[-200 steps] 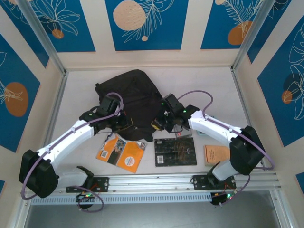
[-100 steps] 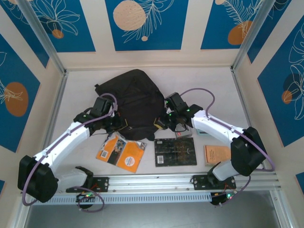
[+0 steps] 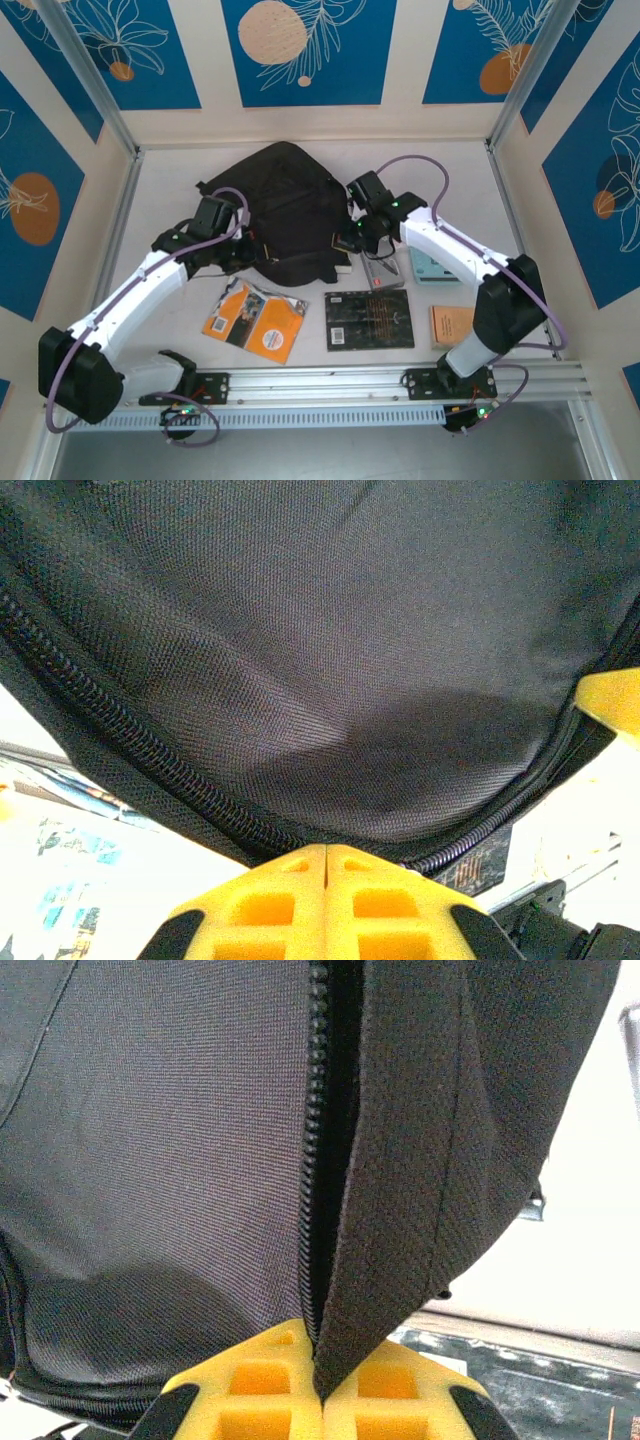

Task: Pack the student bag
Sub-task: Unzip the student bag at the center of the table.

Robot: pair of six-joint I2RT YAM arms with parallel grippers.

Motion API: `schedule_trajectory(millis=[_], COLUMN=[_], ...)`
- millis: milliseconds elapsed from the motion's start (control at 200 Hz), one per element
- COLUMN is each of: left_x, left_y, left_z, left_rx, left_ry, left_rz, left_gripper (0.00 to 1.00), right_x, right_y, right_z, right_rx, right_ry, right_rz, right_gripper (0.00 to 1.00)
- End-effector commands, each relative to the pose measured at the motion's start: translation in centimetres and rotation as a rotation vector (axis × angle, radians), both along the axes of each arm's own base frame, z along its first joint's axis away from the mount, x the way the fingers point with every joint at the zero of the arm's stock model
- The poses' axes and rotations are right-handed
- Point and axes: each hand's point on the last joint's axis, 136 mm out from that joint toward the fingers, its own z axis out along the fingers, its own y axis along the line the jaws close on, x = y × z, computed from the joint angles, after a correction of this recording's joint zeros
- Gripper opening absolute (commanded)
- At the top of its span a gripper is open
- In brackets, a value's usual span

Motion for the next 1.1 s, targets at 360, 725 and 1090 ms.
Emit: schedule_trajectory(millis=[360, 725, 1090], left_x=[0.9, -0.3, -2.7], left_y=[-2.8, -6.4, -8.7], left_z=[2.9, 4.9, 3.9], left_rx=[0.008, -0.050, -0.042], left_ry=[-0.018, -0.039, -0.023], left_rz=[-0.037, -0.086, -0.132], left_gripper=[0.00, 0.00, 0.00], right_x=[-3.4, -6.5, -5.0], right_y=[1.9, 4.8, 4.1], right_z=[2.6, 1.6, 0.3], right_rx=[0.199, 0.272, 0.299], right_ry=[0.109, 0.238, 0.145], right_rz=[-0.239, -0.373, -0.424], right_gripper=[0.83, 0.79, 0.62])
